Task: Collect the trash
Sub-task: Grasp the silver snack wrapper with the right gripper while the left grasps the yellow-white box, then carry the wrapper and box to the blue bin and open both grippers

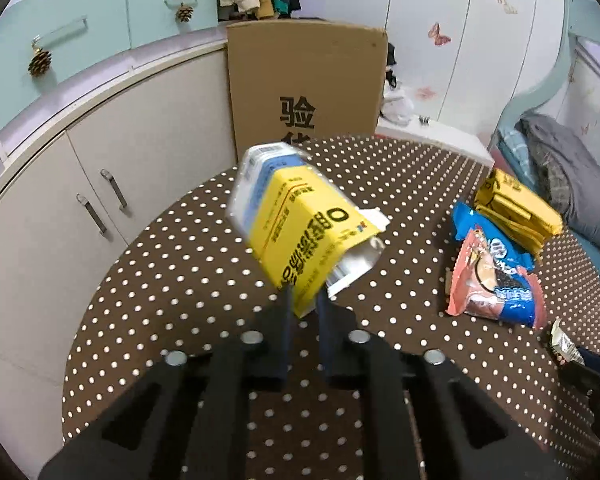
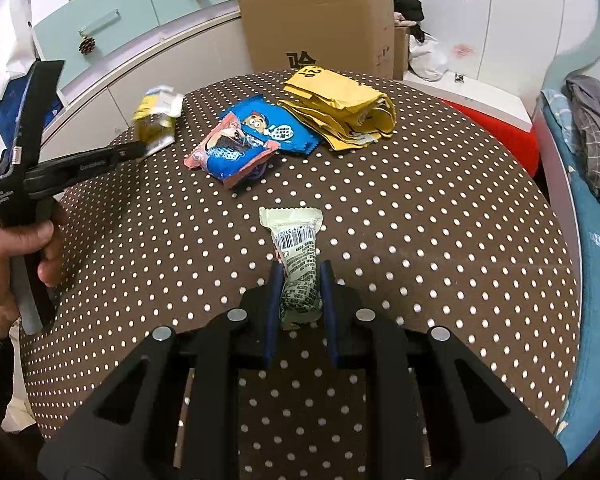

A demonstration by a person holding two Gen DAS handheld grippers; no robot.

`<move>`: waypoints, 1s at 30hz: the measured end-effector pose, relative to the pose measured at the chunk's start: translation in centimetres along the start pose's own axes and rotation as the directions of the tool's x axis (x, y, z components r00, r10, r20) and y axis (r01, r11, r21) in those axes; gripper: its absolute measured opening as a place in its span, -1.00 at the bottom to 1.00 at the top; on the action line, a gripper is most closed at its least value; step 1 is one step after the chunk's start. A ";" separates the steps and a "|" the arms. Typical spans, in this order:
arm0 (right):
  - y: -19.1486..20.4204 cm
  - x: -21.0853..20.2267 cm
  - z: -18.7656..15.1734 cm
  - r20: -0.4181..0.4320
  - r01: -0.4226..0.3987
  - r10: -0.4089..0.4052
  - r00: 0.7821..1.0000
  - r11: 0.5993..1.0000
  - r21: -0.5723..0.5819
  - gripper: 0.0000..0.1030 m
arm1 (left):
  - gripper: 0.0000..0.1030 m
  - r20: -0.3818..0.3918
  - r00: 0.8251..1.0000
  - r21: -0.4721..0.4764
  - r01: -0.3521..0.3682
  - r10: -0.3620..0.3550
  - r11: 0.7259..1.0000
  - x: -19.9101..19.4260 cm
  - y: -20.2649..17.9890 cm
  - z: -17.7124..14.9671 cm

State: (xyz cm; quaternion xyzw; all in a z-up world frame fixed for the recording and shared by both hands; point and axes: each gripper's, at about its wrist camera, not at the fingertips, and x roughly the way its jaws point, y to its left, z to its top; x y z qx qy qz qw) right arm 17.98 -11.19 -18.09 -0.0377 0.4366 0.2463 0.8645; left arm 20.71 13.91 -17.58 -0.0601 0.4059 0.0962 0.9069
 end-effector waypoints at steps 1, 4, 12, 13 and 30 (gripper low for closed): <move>-0.1 -0.2 -0.2 0.001 0.002 -0.002 1.000 1.000 0.005 -0.64 | -0.90 0.003 1.000 -0.005 0.005 -0.004 1.000 -0.2 0.2 -0.2; -0.6 -0.8 -0.8 0.005 0.004 -0.004 1.000 1.000 0.017 -0.64 | -0.95 0.017 0.999 -0.018 0.033 -0.033 0.999 -1.1 1.2 -0.7; -2.2 -3.5 -2.0 0.039 0.016 -0.018 0.999 0.998 0.054 -0.64 | -0.98 0.054 0.990 -0.017 0.128 -0.127 0.992 -4.4 2.6 -1.7; -2.4 -3.8 -2.1 0.045 0.015 -0.018 0.999 0.998 0.057 -0.64 | -0.98 0.059 0.988 -0.015 0.142 -0.141 0.990 -4.9 2.5 -1.8; -7.3 -14.2 -2.0 0.236 0.109 -0.134 0.963 0.987 0.118 -0.64 | -0.98 0.133 0.932 0.122 0.323 -0.338 0.939 -12.7 -5.0 -1.1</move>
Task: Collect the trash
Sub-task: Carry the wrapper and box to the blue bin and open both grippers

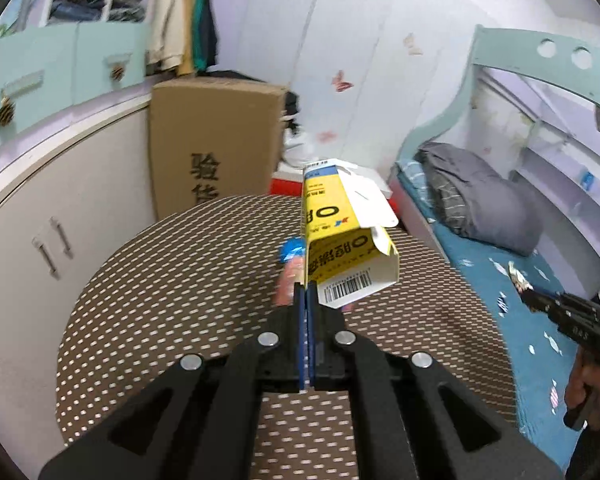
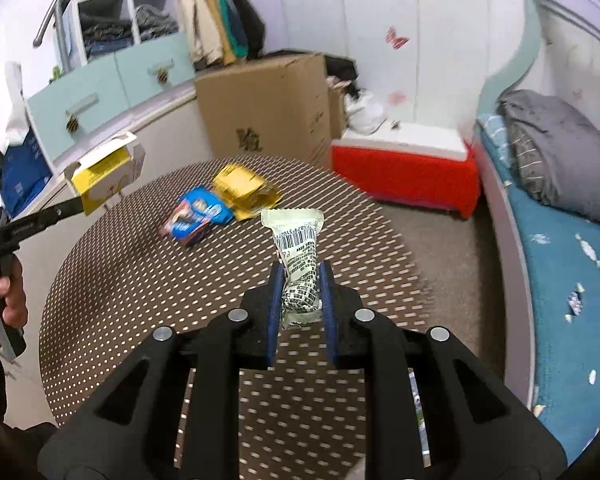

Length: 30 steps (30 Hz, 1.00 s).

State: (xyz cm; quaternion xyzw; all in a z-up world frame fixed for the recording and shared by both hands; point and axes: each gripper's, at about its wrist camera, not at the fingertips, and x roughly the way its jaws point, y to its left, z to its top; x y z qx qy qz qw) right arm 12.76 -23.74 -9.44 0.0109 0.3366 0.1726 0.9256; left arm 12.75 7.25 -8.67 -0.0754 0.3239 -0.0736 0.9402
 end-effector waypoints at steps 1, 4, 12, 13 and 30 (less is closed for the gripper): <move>-0.8 -0.9 0.1 0.016 0.016 -0.016 1.000 1.000 0.010 -0.64 | -0.98 0.001 1.000 0.009 0.013 -0.013 1.000 0.0 -0.7 0.2; -2.9 -2.8 0.2 0.051 0.047 -0.049 0.998 0.998 0.041 -0.64 | -0.98 0.007 0.998 0.045 0.056 -0.057 0.997 0.0 -3.2 0.9; -9.9 -7.3 -0.9 0.107 0.144 -0.165 0.980 0.973 0.180 -0.64 | -0.98 0.012 0.983 0.140 0.181 -0.184 0.973 0.4 -10.5 2.2; -10.6 -7.4 -1.2 0.106 0.152 -0.176 0.979 0.968 0.199 -0.64 | -0.98 0.010 0.980 0.148 0.194 -0.198 0.970 0.4 -11.1 2.3; -22.4 -2.0 -10.1 -0.095 0.187 -0.161 0.982 0.820 0.540 -0.58 | -0.98 -0.143 0.931 0.312 0.366 -0.337 0.877 6.3 -24.6 1.5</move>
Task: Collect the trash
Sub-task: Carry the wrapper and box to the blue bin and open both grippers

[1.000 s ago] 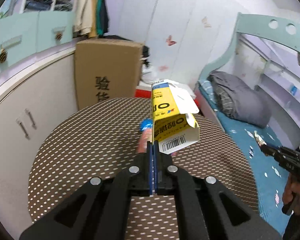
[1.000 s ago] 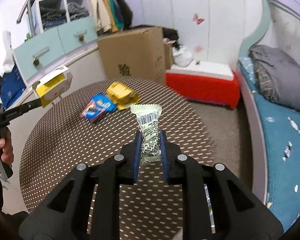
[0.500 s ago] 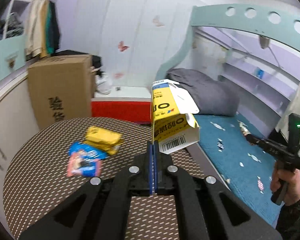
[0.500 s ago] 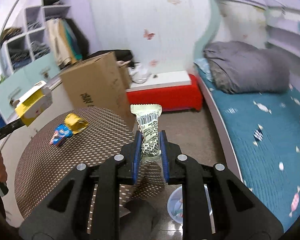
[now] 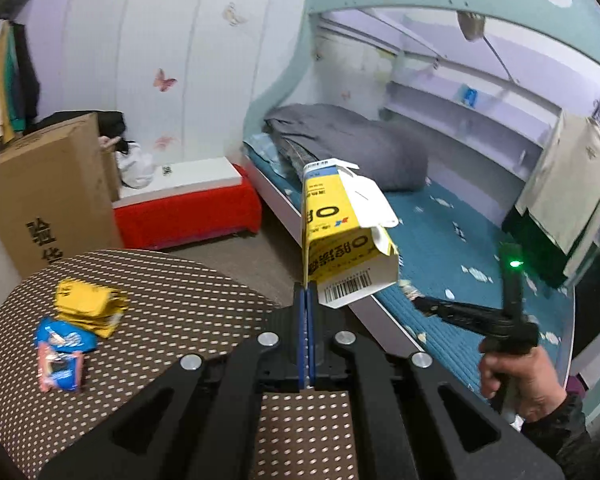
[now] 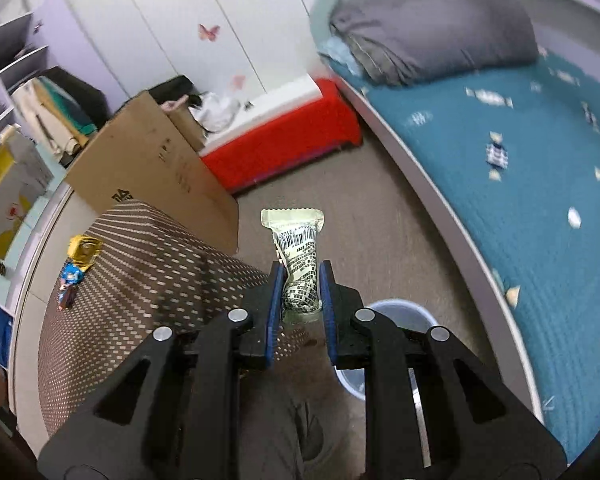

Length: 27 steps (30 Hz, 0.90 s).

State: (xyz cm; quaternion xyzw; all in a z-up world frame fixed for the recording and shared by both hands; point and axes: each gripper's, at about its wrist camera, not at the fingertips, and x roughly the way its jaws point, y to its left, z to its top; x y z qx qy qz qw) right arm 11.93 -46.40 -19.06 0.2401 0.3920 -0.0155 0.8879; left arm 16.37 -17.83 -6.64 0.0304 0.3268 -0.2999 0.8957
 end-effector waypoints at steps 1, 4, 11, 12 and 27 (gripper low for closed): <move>-0.6 0.6 -0.1 -0.009 0.000 0.000 1.000 1.000 0.017 -0.55 | -0.98 -0.013 1.000 0.012 0.005 -0.005 1.000 0.8 -0.6 0.0; -2.7 2.9 -0.6 -0.063 0.001 0.005 0.998 0.997 0.084 0.37 | -0.98 -0.052 0.998 0.039 0.021 -0.019 0.999 3.0 -1.9 -0.1; -6.1 2.7 -1.6 -0.041 0.007 0.002 0.999 0.980 0.198 0.57 | -0.98 -0.165 0.985 0.082 0.057 -0.042 0.995 8.5 -4.6 -1.0; -6.5 2.3 -1.6 -0.034 0.009 -0.002 0.999 0.979 0.205 0.59 | -0.98 -0.189 0.981 0.092 0.063 -0.045 0.994 9.6 -5.1 -1.3; -10.8 -2.5 -1.7 0.043 0.045 -0.059 0.997 0.960 0.275 0.72 | -0.95 -0.487 0.873 0.192 0.151 -0.039 0.970 22.3 -11.2 -6.0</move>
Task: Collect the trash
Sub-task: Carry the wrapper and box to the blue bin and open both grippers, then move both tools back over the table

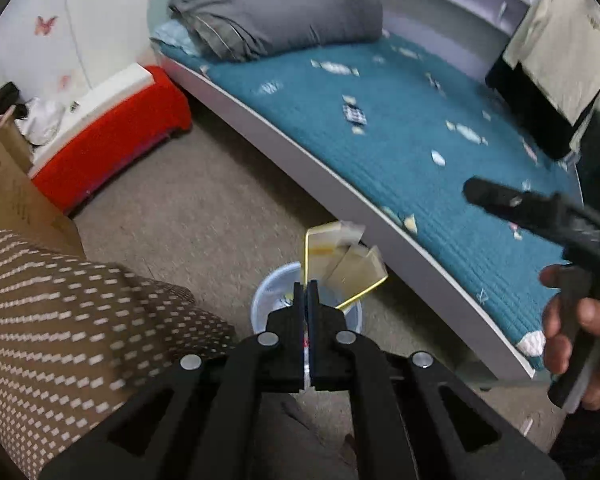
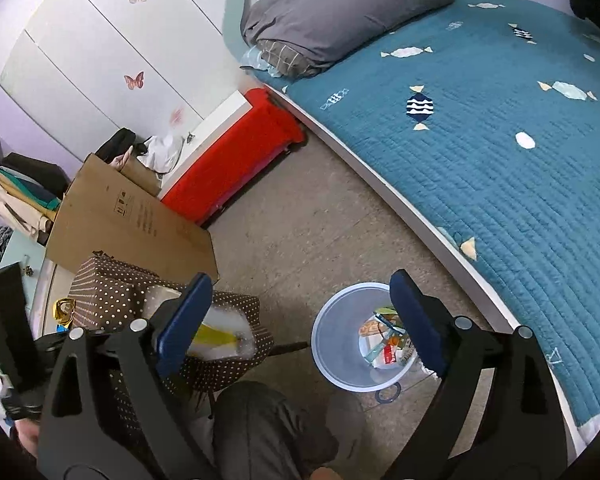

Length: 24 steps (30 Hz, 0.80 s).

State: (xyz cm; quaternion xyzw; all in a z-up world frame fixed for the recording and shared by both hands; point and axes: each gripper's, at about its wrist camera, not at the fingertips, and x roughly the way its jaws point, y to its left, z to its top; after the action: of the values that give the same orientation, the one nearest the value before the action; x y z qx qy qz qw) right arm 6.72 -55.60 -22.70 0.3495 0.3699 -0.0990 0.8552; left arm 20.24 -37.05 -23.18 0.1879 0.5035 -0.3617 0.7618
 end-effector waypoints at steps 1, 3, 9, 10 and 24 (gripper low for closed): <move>0.0 -0.1 0.0 0.001 -0.001 0.001 1.000 1.000 -0.002 0.72 | -0.94 -0.014 1.000 0.008 -0.001 0.001 1.000 0.6 -0.2 0.1; 0.2 -0.1 0.0 0.000 -0.004 0.004 1.000 1.000 -0.005 0.72 | -0.77 -0.054 0.998 0.015 0.012 -0.011 1.000 2.3 -0.5 0.6; 1.2 0.2 -1.0 -0.014 -0.016 0.016 1.000 1.000 -0.021 0.72 | 0.73 0.027 0.999 0.010 -0.033 0.033 0.999 1.2 0.0 1.4; 1.4 0.3 -1.2 -0.018 -0.018 0.017 1.000 1.000 -0.023 0.72 | 0.74 0.030 0.998 0.017 -0.048 0.048 0.999 0.9 -0.1 1.3; 5.8 -0.4 -2.1 -0.009 -0.002 0.001 1.000 0.997 -0.082 0.88 | 0.81 0.163 0.982 -0.078 -0.081 0.093 0.994 -7.1 2.3 -1.1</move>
State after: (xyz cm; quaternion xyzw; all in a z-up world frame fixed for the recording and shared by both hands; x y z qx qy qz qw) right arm 7.74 -49.96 -20.43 0.3146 0.3771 -0.0814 0.8673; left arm 19.58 -32.27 -17.35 0.1517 0.4418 -0.3246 0.8225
